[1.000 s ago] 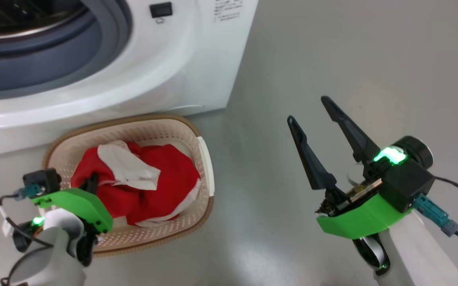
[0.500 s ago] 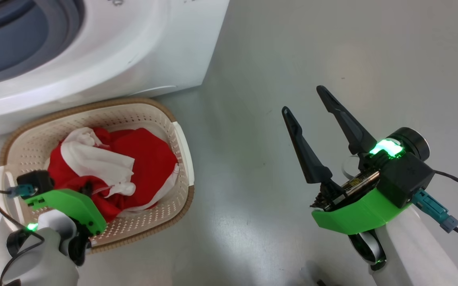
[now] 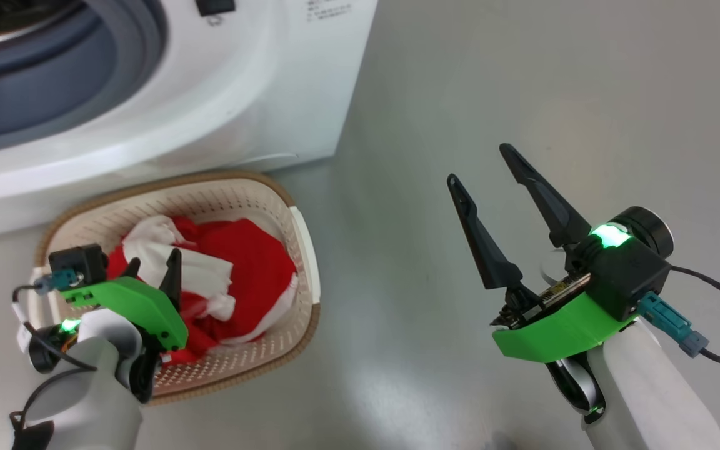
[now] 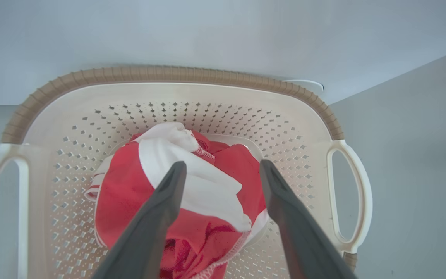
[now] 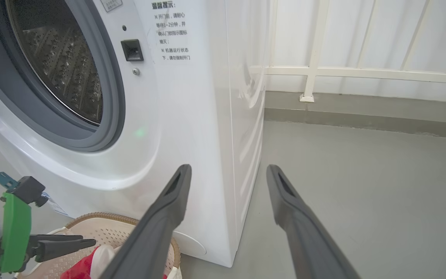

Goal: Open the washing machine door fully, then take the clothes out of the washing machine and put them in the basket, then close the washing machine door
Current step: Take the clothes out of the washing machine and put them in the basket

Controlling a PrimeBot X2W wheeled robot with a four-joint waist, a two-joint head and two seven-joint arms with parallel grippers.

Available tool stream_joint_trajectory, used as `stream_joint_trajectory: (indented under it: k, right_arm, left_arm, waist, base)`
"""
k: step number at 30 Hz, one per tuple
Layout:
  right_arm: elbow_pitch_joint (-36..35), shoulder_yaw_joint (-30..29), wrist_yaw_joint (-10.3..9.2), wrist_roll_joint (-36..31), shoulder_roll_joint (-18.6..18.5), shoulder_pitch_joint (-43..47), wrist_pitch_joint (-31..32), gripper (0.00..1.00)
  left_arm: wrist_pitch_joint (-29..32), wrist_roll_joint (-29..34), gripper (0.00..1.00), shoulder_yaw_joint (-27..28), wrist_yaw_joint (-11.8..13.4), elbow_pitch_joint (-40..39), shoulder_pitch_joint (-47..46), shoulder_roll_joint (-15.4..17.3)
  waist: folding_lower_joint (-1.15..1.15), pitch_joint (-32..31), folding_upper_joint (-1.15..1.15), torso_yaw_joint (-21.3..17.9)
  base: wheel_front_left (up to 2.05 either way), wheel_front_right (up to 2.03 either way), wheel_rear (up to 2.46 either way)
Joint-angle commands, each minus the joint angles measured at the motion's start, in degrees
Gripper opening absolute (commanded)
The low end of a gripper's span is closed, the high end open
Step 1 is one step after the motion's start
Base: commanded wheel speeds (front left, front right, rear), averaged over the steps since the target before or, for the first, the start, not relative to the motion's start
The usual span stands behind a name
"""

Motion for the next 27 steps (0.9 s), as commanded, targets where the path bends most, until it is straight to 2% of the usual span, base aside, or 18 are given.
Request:
stream_joint_trajectory:
  k: [1, 8, 15, 19, 27]
  right_arm:
    - [-0.7, 0.8, 0.28, -0.9, -0.1, 0.0, -0.4, 1.0]
    - [1.1, -0.3, 0.28, -1.0, 0.0, 1.8, -0.4, 1.0]
    - [2.4, -0.6, 0.28, -0.7, -0.9, 4.0, -0.4, 1.0]
    - [2.6, -1.3, 0.28, -0.6, -1.4, 5.7, -0.4, 1.0]
    - [2.6, -2.5, 0.28, -0.5, -1.8, 8.7, -0.4, 1.0]
  left_arm:
    - [-1.2, 0.0, 1.0, 0.5, -0.3, -0.7, 1.8, 1.4]
    - [-4.8, -0.1, 1.0, -1.2, -0.3, -1.9, 4.6, 0.4]
    - [-5.8, -0.3, 1.0, -1.6, -0.3, -5.7, 9.2, -0.1]
    - [-5.8, 0.7, 1.0, 0.8, 0.3, -11.7, 12.7, 0.9]
    - [-5.8, 6.2, 1.0, 7.3, 3.7, -27.7, 21.9, 1.7]
  waist:
    - [0.0, -2.5, 0.0, 1.5]
    - [0.0, -8.2, 0.0, 3.4]
    - [0.0, -14.3, 0.0, 4.8]
    - [0.0, -17.5, 0.0, 5.3]
    - [0.0, -22.9, 0.0, 5.7]
  base:
    - [0.0, 0.0, 0.0]
    - [0.0, 0.0, 0.0]
    - [0.0, 0.0, 0.0]
    - [0.0, 0.0, 0.0]
    - [0.0, 0.0, 0.0]
